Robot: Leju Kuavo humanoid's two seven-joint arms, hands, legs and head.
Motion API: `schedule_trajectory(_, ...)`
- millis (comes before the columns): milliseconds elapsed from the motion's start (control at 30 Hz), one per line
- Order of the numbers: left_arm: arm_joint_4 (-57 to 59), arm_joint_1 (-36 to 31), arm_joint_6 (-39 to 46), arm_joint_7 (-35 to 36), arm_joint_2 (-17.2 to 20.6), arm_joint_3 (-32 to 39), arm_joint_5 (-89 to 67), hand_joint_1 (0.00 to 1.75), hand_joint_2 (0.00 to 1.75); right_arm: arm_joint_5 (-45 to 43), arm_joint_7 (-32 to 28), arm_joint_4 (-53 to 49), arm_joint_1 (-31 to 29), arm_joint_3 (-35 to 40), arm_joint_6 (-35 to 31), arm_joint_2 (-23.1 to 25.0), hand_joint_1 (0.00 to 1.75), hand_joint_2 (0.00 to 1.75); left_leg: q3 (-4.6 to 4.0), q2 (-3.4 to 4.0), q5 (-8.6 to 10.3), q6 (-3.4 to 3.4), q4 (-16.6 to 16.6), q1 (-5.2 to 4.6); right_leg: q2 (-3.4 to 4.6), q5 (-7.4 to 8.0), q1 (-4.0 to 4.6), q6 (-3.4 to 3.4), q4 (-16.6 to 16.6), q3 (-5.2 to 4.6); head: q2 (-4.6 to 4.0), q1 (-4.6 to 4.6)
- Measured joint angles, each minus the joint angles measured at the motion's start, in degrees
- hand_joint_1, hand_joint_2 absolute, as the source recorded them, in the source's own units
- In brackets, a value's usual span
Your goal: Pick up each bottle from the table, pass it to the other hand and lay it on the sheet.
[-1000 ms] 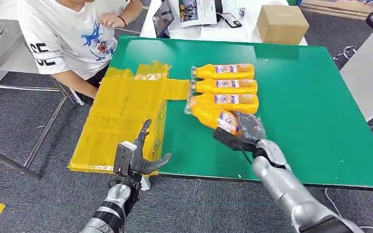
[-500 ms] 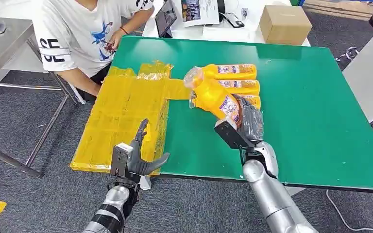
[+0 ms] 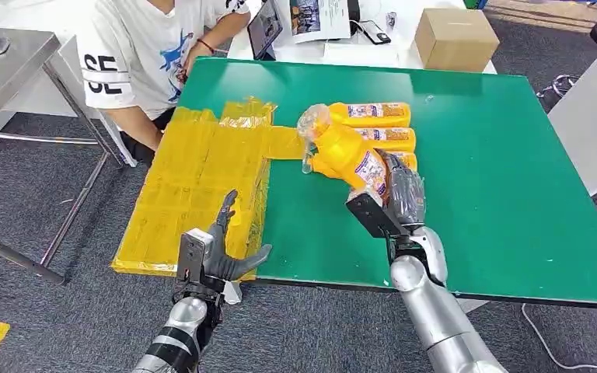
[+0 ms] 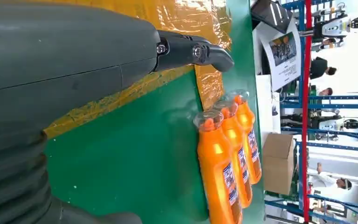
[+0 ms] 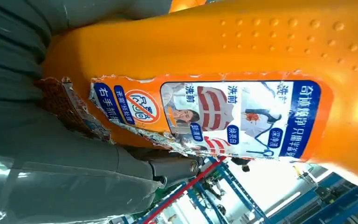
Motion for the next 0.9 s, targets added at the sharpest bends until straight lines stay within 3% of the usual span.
schedule_trajectory(133,-0.02,0.00,-0.21,0.02,0.00,0.00,0.15,0.00,1.75,-0.13,-0.15,-0.07,0.09,-0.02,0.00,0.11,1.75,1.75,0.01,0.00,0.00,0.00,0.00,0.00,0.00,0.00,0.00,0.00,0.00,-0.02,0.00,0.00)
schedule_trajectory(200,-1.18,0.39,-7.49,2.00,-0.09,-0.81,5.15,0.00,1.75,-4.78,-6.69,-1.31,3.64,-0.97,-0.95,2.66,1.75,1.75,0.02,-0.07,-0.01,-0.02,0.00,0.10,-0.04,-0.05,0.07,-0.04,-0.01,0.01,0.00,0.07)
schedule_trajectory(300,-5.62,1.71,-19.35,6.34,-0.24,-3.24,9.49,0.00,1.75,-9.77,-21.01,-3.39,12.61,0.31,-9.19,7.68,1.75,1.75,-0.02,-0.08,-0.19,-0.11,-0.01,0.11,-0.07,-0.13,0.11,-0.14,0.02,-0.02,0.00,-0.04)
schedule_trajectory(433,-9.42,2.72,-18.05,7.87,-0.17,-5.92,12.33,0.00,1.75,-11.43,-21.59,-4.31,17.61,2.34,-11.45,10.40,1.75,1.75,-0.05,0.01,-0.28,-0.18,-0.04,0.13,-0.01,-0.30,0.13,-0.12,0.02,-0.12,0.00,0.00)
schedule_trajectory(900,-11.34,3.31,-18.14,7.80,0.44,-8.98,14.51,0.00,1.75,-13.44,-21.57,-4.92,18.59,2.95,-11.80,11.58,1.75,1.75,-0.03,-0.04,-0.25,-0.13,-0.02,0.06,-0.02,-0.28,0.04,-0.06,0.02,-0.04,0.00,0.02)
